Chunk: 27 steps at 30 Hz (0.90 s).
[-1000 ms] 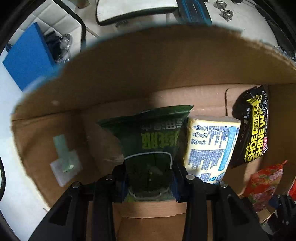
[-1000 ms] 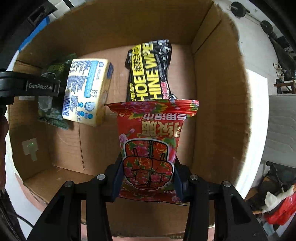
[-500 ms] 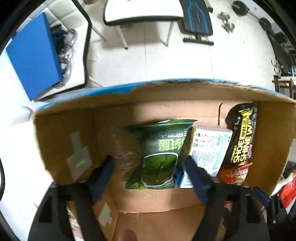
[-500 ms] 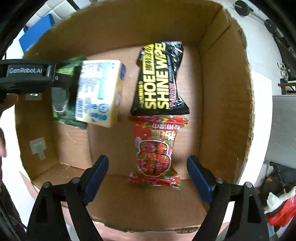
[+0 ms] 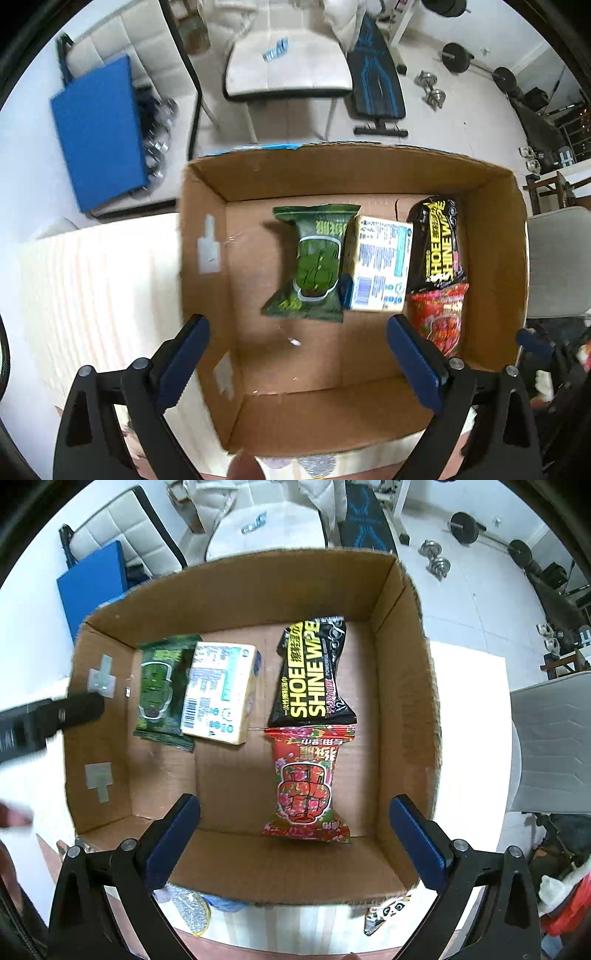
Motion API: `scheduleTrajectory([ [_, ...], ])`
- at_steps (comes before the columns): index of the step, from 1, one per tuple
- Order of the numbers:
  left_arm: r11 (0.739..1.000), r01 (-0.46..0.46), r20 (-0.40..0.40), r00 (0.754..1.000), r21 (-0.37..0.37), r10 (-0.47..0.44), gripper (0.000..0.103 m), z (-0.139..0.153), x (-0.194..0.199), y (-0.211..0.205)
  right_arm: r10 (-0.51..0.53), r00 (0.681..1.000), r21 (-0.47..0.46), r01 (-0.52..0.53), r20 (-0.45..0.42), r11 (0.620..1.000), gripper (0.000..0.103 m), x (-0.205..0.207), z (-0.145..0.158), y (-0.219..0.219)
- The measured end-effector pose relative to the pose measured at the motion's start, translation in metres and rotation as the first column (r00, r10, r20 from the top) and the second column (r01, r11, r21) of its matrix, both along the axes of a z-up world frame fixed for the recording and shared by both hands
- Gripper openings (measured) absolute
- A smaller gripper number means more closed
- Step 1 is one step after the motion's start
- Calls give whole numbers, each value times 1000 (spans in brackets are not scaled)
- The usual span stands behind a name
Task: Organize soft objects
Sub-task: 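Lower both bags into the box beside the other packs and release, then grasp the orange panda snack bag with right tool while left grasps silver sponge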
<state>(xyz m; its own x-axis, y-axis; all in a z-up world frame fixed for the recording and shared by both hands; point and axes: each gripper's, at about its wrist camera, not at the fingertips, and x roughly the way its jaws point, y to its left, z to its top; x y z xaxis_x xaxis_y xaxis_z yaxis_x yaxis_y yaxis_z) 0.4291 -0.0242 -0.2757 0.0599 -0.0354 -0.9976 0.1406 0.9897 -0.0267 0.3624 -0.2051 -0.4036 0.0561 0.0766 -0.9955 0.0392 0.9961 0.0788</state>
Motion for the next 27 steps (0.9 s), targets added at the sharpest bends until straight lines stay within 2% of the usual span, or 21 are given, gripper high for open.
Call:
scheduleTrajectory([
  [3,1000,-3,89,996,0,3,98,20,-31,1,1,999,10,-1,48,1000,103,-11,18,1],
  [6,1000,-20,109,994,-21,22,98,29,-52,3,2,996,22,-4,88,1000,103,-23,36,-2],
  [12,997,-74,163,984,-3,73,98,52,-87,4,1,992,72,-11,128,997,103,-50,68,-6],
  [15,994,-110,223,969,-11,109,98,70,-109,7,16,988,87,-30,154,996,103,-66,84,-11],
  [17,992,-123,257,959,-19,123,95,79,-130,9,26,986,102,-43,167,994,103,-83,93,-18],
  [18,991,-129,265,955,-26,132,89,80,-140,11,30,986,105,-48,167,993,103,-92,95,-22],
  [19,990,-140,256,956,-34,144,82,79,-154,13,32,986,105,-50,163,993,103,-101,95,-27],
  [23,982,-180,162,969,-60,187,79,46,-193,19,18,996,78,-25,89,997,103,-137,72,-61],
  [25,979,-193,100,975,-66,199,79,17,-208,20,-20,999,57,18,32,998,103,-147,47,-83],
  [27,978,-206,42,977,-31,207,77,-17,-219,19,-61,998,65,62,-15,996,103,-150,22,-101],
])
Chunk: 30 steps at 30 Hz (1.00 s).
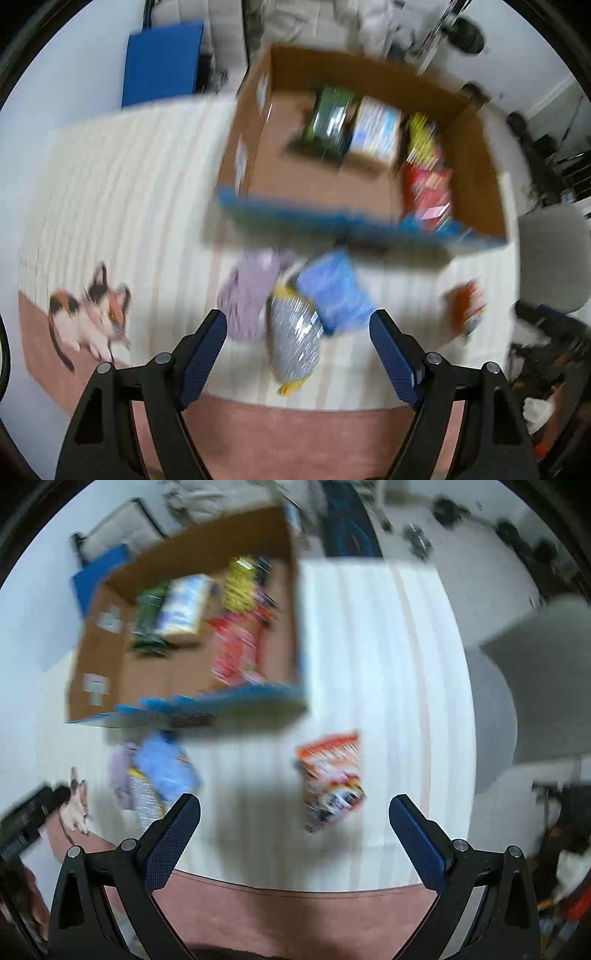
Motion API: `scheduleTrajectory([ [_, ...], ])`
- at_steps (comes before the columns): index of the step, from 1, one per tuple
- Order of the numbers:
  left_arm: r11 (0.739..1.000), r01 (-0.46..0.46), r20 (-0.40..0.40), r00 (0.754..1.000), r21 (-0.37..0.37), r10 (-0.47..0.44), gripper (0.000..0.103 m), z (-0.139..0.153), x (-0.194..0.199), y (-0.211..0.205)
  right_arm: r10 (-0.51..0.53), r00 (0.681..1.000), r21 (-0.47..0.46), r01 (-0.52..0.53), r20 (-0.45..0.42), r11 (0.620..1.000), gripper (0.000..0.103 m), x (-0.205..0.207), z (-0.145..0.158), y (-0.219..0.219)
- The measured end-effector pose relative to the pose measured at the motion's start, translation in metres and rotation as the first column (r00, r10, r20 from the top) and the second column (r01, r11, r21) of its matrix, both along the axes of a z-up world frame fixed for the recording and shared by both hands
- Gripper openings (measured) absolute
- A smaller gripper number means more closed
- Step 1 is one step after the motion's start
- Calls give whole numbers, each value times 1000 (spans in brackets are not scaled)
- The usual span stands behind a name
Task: Organize soft objects
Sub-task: 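Grasp the orange panda snack bag with right tool while left grasps silver sponge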
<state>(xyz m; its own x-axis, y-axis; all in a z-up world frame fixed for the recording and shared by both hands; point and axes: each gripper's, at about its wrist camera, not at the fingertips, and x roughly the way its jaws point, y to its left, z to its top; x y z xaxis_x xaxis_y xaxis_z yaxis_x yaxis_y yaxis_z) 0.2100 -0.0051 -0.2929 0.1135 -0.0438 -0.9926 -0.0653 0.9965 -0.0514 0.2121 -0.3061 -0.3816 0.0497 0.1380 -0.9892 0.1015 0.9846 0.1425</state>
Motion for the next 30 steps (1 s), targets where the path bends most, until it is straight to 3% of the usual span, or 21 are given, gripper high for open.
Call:
scheduleTrajectory([
  [2,1000,-18,-63,998,-10,18,71,-29,-8,1,-39,999,-4,39,-34,999,103,0,-25,-15],
  [8,1000,-24,-192,981,4,25,71,-93,-22,-4,-83,992,-14,82,-96,996,97,3,-85,-29],
  [15,999,-28,-255,966,16,32,71,-138,-16,-10,-65,990,-16,63,-126,998,95,7,-114,-21],
  [16,999,-29,-257,966,15,32,61,-141,-16,-10,-65,989,-19,63,-129,998,93,8,-117,-21],
  [17,999,-30,-265,964,13,33,52,-146,-16,-11,-61,989,-16,60,-137,998,80,8,-121,-20],
  [19,1000,-19,-255,967,22,24,47,-147,-17,-14,-56,986,-28,52,-158,998,59,8,-127,-19],
  [24,999,-19,-236,971,29,25,44,-139,-27,-23,-43,988,-43,38,-147,998,57,-7,-127,-20],
  [30,1000,-8,-206,978,8,10,44,-115,-67,-32,12,988,14,-10,-155,1000,56,-50,-121,-3],
])
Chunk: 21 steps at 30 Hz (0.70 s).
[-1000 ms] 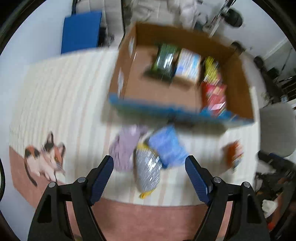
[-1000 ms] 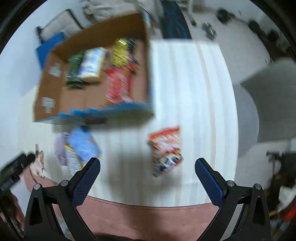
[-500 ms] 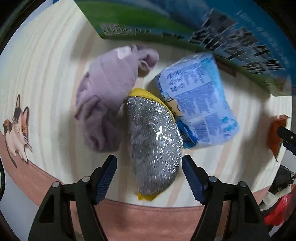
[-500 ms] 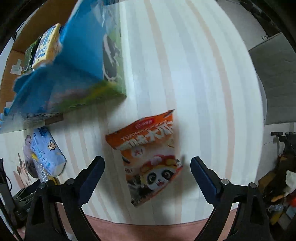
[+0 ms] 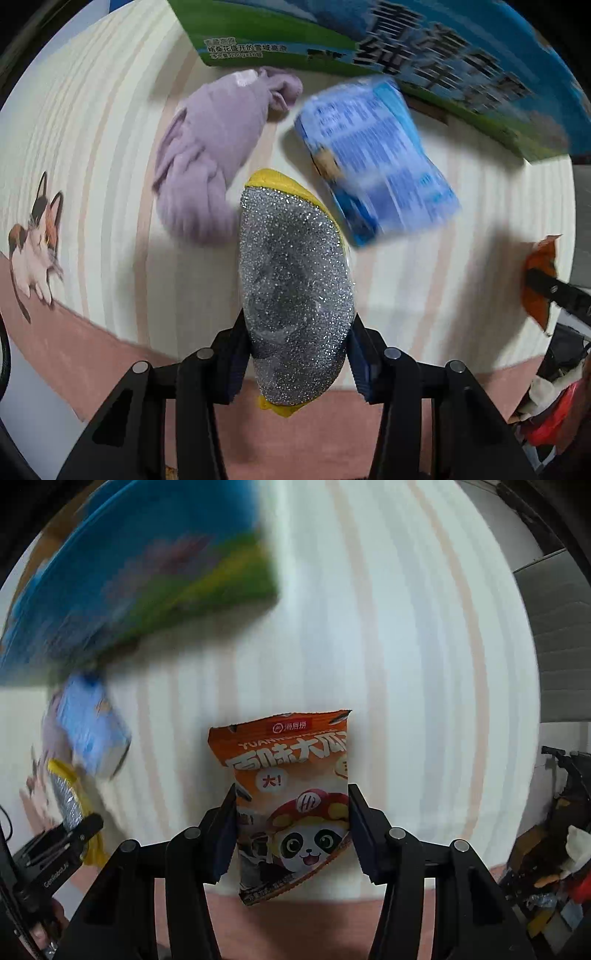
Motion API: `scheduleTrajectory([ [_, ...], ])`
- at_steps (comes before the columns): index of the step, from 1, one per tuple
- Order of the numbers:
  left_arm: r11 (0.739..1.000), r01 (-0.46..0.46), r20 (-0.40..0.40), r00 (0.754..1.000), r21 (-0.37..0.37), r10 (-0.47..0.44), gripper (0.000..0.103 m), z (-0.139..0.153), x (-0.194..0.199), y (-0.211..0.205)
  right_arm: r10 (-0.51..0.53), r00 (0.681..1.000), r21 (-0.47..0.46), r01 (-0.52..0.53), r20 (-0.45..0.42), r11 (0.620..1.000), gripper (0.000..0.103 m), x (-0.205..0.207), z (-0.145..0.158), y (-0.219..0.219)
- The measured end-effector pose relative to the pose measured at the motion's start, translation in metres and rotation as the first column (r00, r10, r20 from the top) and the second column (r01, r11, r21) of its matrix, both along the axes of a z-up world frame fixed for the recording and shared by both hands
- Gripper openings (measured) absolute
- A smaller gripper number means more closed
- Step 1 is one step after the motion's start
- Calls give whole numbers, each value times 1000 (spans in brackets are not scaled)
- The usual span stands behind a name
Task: Organize soft objects
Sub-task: 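Grasp the orange panda snack bag with right tool while left grasps silver sponge, then place the panda bag and sponge into the box and open both tools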
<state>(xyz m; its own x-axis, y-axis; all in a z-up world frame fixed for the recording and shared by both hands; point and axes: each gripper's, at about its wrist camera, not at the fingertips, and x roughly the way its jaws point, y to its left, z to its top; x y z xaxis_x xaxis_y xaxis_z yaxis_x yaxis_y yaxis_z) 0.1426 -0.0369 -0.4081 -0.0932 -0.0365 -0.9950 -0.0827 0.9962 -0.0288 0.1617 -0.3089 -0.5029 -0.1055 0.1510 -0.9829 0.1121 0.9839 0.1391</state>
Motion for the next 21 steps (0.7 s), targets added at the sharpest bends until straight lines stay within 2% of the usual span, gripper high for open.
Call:
scheduleTrajectory([
  [5,999,30,26,999,-38,-29,44,29,-25,-19,17,1000,108,-18,12,994,55,-34,22,17],
  [9,994,63,129,990,-95,-50,44,87,-17,-31,32,995,190,-50,99,980,54,-32,77,35],
  [12,987,96,231,971,-131,-64,44,144,13,-35,47,977,216,-93,210,972,54,-21,133,39],
  [14,981,108,266,962,-161,-62,44,168,36,-31,60,959,223,-124,276,967,54,-1,168,48],
  [16,979,119,293,954,-168,-66,44,187,77,-20,77,939,220,-158,335,963,54,25,197,58],
  [18,979,108,293,955,-173,-54,44,190,115,-11,86,923,205,-173,374,963,54,50,213,63],
  [21,971,89,218,975,-222,-40,44,170,162,2,88,919,182,-169,384,969,55,93,210,85],
])
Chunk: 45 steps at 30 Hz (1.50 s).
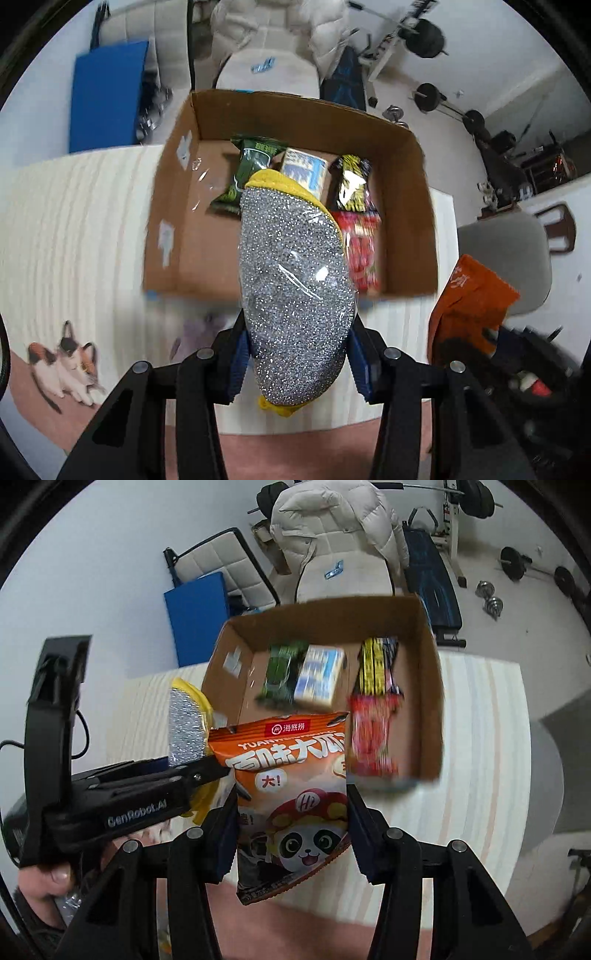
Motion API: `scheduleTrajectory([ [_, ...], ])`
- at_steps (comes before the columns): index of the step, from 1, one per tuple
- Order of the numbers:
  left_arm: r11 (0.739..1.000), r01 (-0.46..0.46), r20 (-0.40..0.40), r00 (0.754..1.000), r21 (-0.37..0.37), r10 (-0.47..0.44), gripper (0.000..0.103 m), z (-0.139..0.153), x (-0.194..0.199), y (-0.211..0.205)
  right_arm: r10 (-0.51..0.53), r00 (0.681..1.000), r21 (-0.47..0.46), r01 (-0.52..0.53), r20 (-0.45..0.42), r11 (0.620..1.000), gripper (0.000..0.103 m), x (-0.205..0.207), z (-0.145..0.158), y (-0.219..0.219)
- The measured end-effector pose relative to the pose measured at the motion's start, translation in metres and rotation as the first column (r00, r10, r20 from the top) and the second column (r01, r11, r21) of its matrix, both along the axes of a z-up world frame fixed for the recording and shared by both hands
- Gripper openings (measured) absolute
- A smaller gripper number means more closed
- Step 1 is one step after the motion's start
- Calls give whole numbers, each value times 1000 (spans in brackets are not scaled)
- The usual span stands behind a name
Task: Organize soft objects
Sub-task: 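Place the panda bag and sponge into the box and open both tools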
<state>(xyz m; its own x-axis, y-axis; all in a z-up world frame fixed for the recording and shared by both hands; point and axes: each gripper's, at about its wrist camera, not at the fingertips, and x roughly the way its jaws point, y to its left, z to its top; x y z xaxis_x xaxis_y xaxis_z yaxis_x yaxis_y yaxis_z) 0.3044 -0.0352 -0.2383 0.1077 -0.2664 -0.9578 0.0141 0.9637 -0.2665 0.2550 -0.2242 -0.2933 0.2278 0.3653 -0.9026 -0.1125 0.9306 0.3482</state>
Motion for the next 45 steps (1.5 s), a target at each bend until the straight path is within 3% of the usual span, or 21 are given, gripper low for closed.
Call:
scheduleTrajectory([
  [6,1000,-15,-166,986,-8,14,44,-62,59,10,-20,993,-25,17,-113,1000,54,75,-64,32],
  [12,1000,-13,-238,971,9,15,44,-98,80,8,-44,979,-44,36,-200,998,54,100,-117,41],
  [18,1000,-3,-289,957,1,3,47,-118,88,4,-39,964,-67,22,-264,997,56,111,-144,45],
  [20,1000,-12,-306,952,0,11,49,-123,89,6,-38,957,-95,11,-287,995,62,115,-152,47],
  [21,1000,-15,-308,951,2,15,53,-125,90,7,-38,957,-108,7,-288,994,74,116,-154,47],
  [22,1000,-15,-303,953,3,15,62,-126,91,8,-42,957,-116,9,-289,993,83,118,-156,48],
  [26,999,7,-262,965,48,6,79,-120,90,9,-47,959,-149,4,-280,989,85,119,-155,49],
  [29,996,21,-243,970,84,0,93,-115,89,12,-54,960,-165,8,-276,986,97,120,-152,49],
  [36,986,45,-169,985,162,-17,103,-97,81,12,-71,966,-223,14,-247,975,103,116,-138,44],
  [45,977,51,-50,998,207,-42,103,-58,54,10,-72,978,-241,23,-195,970,103,90,-105,40],
])
